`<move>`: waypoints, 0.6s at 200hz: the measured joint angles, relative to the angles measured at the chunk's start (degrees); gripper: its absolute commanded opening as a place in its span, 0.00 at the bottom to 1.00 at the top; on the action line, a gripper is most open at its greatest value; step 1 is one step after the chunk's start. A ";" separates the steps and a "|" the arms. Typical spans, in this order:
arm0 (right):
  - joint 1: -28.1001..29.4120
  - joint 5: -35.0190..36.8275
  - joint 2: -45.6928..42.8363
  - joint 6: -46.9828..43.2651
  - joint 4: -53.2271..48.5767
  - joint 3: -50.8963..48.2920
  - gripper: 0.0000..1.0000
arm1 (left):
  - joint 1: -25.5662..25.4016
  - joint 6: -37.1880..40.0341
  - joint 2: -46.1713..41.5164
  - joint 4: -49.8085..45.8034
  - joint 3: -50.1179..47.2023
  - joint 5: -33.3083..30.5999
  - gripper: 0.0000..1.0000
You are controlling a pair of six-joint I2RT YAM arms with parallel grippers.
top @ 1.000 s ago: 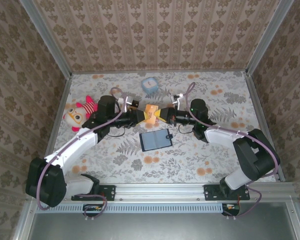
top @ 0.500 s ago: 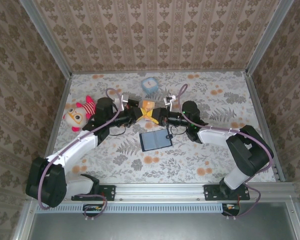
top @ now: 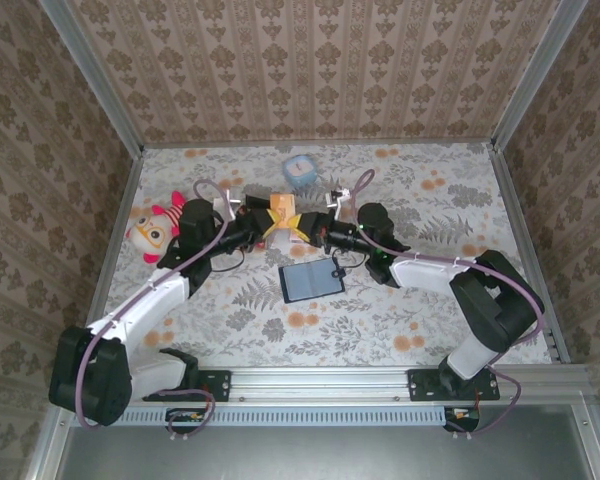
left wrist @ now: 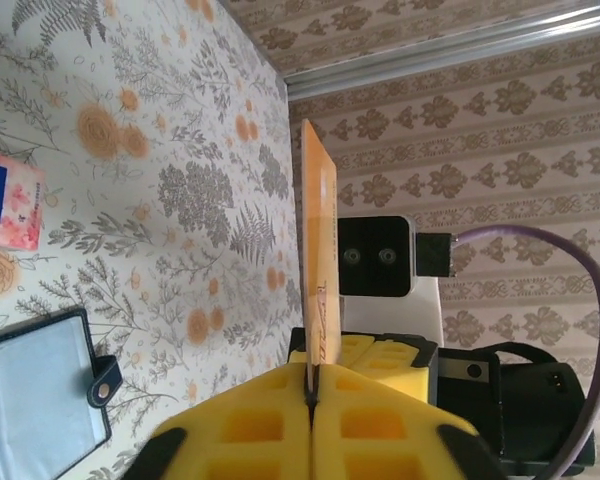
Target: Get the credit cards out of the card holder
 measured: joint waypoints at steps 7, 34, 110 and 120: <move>0.11 0.44 0.24 -0.52 -0.72 0.90 0.00 | 0.33 0.24 -0.15 -0.96 0.00 -0.39 0.47; 0.50 1.16 1.07 -7.37 -9.03 6.49 0.00 | 2.86 3.72 -1.42 -9.66 0.26 -2.97 0.79; 2.25 5.51 11.28 -48.15 -47.89 30.45 0.00 | 16.20 19.12 -2.84 -35.04 1.99 -8.81 1.00; 2.32 6.54 13.33 -53.40 -51.69 32.74 0.00 | 17.57 20.37 -2.95 -36.33 1.55 -9.20 1.00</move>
